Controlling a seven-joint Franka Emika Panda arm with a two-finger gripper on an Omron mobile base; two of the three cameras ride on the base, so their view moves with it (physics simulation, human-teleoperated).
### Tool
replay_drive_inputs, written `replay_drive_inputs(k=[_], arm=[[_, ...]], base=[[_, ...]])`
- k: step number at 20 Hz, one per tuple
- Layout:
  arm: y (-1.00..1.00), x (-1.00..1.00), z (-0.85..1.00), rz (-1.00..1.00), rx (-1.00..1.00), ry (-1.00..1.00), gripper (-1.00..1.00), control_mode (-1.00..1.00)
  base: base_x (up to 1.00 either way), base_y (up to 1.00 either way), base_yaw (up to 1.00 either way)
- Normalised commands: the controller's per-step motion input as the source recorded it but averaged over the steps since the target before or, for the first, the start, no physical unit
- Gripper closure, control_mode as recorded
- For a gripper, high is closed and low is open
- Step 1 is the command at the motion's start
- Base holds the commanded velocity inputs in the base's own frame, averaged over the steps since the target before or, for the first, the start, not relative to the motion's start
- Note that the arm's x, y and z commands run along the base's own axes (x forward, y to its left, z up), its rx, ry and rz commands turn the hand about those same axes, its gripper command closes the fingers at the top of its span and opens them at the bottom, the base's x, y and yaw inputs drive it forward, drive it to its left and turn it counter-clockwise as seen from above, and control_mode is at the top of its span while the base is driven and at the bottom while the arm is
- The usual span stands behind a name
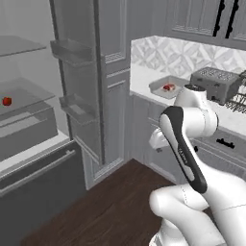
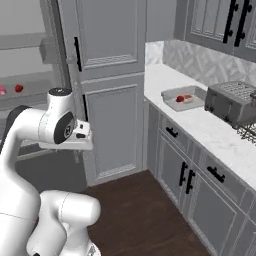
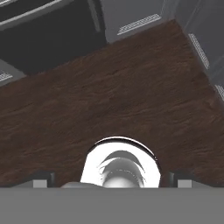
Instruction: Place one bell pepper and one steak in each tupperware on the nearby counter, to pack two identical lunches.
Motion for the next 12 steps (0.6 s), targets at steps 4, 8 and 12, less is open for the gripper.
replay_drive_inputs(k=[4, 8, 12], arm=[[0.00, 0.00, 0.00, 0.00, 0.00, 0.00, -1.00, 1.00], [0.00, 0.00, 0.00, 0.00, 0.00, 0.00, -1.00, 1.00], [0.00, 0.00, 0.00, 0.00, 0.00, 0.00, -1.00, 1.00]], base=[[0.03, 0.57, 0.78], [0.19, 0.45, 0.75], [0.79, 0.19, 0.52]])
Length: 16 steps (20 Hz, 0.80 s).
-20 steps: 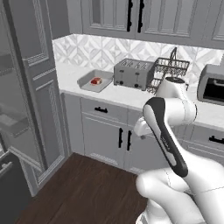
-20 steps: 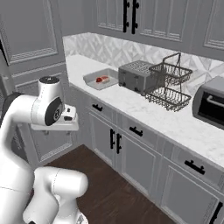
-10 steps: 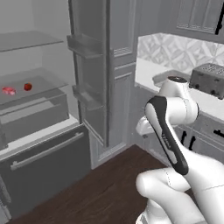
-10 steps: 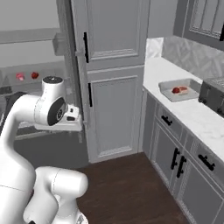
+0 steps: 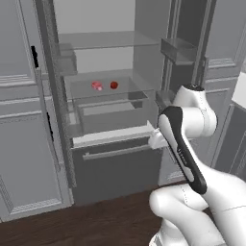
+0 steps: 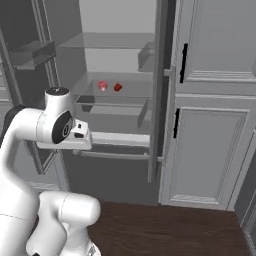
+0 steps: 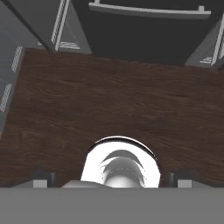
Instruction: Place one bell pepper and one steak in each tupperware on the nearby counter, to pack two identical lunches.
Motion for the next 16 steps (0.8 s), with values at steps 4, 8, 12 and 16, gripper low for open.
replay_drive_inputs(k=[4, 8, 12, 16], arm=[[0.00, 0.00, 0.00, 0.00, 0.00, 0.00, -1.00, 1.00], [0.00, 0.00, 0.00, 0.00, 0.00, 0.00, -1.00, 1.00], [0.00, 0.00, 0.00, 0.00, 0.00, 0.00, -1.00, 1.00], [0.00, 0.00, 0.00, 0.00, 0.00, 0.00, -1.00, 1.00]], base=[[1.00, -0.13, 0.02], [1.00, 0.00, 0.00], [1.00, -0.01, 0.00], [1.00, 0.00, 0.00]])
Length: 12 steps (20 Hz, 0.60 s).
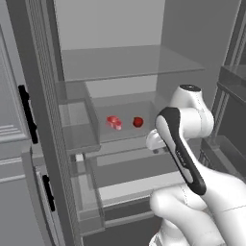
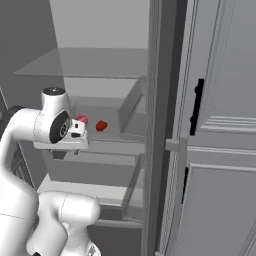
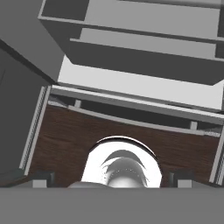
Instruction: Place one bell pepper and one steak in each tupperware on the nearby counter, to pack two identical lunches.
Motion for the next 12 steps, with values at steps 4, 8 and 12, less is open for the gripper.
replay_drive_inputs(k=[4, 8, 12], arm=[[0.00, 0.00, 0.00, 0.00, 0.00, 0.00, -1.00, 1.00], [0.00, 0.00, 0.00, 0.00, 0.00, 0.00, -1.00, 1.00], [0.17, 0.14, 0.00, 0.05, -0.06, -0.31, -1.00, -1.00]], base=[[0.07, 0.00, 0.00], [0.00, 0.00, 0.00], [0.00, 0.00, 0.00]])
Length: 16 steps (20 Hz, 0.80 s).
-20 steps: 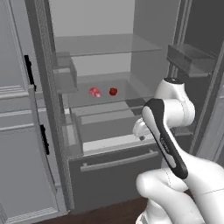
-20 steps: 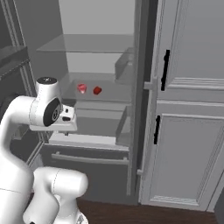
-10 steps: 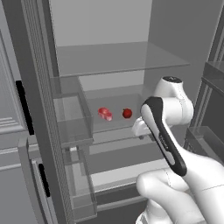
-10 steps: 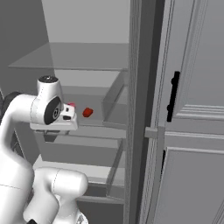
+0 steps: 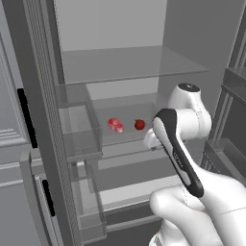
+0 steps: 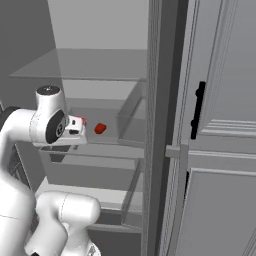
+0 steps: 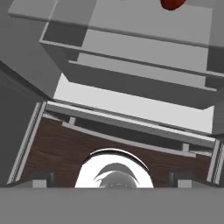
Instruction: Place one bell pepper and one steak in each tupperware on the nearby counter, to pack two identical lunches.
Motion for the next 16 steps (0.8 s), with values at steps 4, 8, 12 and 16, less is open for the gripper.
replay_drive_inputs(k=[4, 8, 12, 16], arm=[[0.14, 0.84, -0.07, 0.02, -0.03, -0.27, -1.00, -1.00], [0.06, 1.00, -0.08, 0.00, 0.00, -0.05, -1.00, -1.00], [0.18, 0.94, 0.00, -0.05, 0.00, 0.00, -1.00, -1.00], [0.56, 0.57, 0.00, -0.10, 0.00, 0.00, -1.00, -1.00]], base=[[0.00, 0.00, 0.00], [0.00, 0.00, 0.00], [0.00, 0.00, 0.00], [0.00, 0.00, 0.00]])
